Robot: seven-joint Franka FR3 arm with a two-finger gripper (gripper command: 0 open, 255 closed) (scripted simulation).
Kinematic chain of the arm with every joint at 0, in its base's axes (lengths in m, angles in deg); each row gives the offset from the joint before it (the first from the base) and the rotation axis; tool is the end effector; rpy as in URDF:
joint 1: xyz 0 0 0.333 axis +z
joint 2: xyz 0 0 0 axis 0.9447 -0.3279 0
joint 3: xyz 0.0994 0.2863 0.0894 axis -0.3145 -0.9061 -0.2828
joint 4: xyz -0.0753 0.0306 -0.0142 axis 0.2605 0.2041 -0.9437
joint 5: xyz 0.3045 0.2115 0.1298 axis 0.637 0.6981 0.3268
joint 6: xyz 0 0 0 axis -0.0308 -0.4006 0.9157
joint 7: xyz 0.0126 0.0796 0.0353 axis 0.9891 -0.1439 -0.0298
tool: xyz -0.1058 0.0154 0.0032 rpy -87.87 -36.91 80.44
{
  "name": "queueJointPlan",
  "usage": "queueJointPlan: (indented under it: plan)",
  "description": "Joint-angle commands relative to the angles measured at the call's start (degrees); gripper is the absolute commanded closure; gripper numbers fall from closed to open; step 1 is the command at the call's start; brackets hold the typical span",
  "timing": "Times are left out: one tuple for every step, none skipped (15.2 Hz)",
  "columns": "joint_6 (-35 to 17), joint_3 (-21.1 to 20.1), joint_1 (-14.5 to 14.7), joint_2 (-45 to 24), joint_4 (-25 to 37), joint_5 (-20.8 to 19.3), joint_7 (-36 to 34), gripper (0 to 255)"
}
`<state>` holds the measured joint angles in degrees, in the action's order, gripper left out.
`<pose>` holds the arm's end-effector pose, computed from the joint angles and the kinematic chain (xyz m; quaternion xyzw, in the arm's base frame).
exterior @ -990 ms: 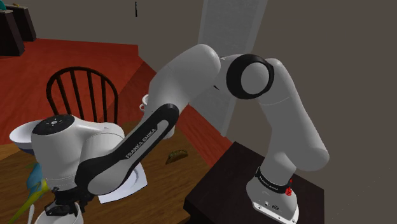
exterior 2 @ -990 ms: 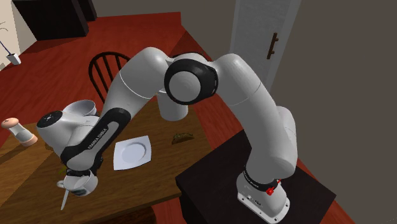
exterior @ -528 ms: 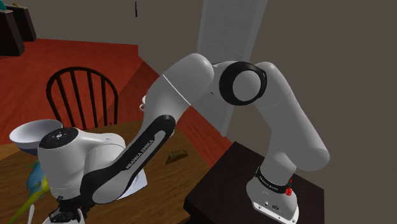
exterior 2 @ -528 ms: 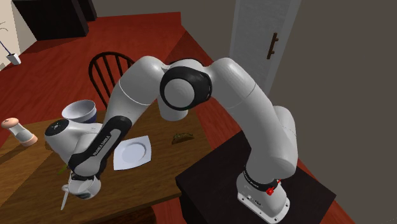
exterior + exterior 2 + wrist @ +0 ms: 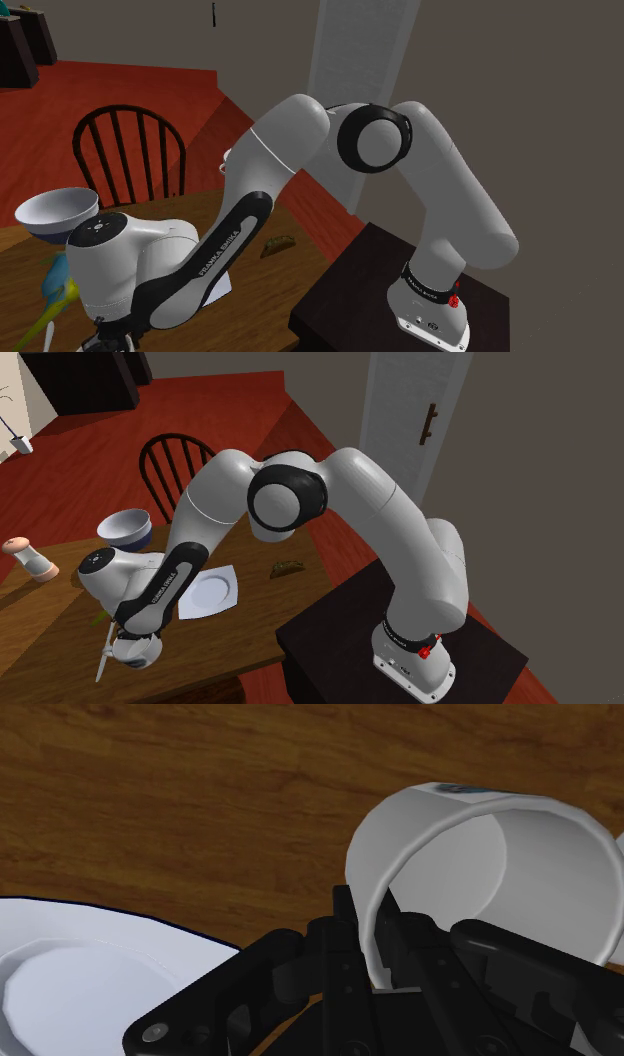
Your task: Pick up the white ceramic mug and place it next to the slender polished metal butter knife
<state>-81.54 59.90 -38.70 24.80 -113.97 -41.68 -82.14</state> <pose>0.4530 0.5272 0.1550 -0.9983 0.0465 -0.0260 0.0224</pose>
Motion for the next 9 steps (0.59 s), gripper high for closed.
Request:
queueJointPlan:
  plan:
    - [-0.03,0.00,0.00,0.00,0.00,-0.01,0.00,255]
    - [-0.03,0.00,0.00,0.00,0.00,-0.01,0.00,255]
    - [-0.03,0.00,0.00,0.00,0.00,-0.01,0.00,255]
    - [-0.03,0.00,0.00,0.00,0.00,-0.01,0.00,0]
    - [-0.02,0.00,0.00,-0.01,0.01,-0.01,0.00,0]
    - [-0.02,0.00,0.00,-0.01,0.01,-0.01,0.00,0]
    - [-0.02,0.00,0.00,-0.01,0.01,-0.01,0.00,0]
    - [-0.02,0.00,0.00,-0.01,0.01,-0.01,0.00,0]
    - [-0.02,0.00,0.00,-0.01,0.01,-0.01,0.00,0]
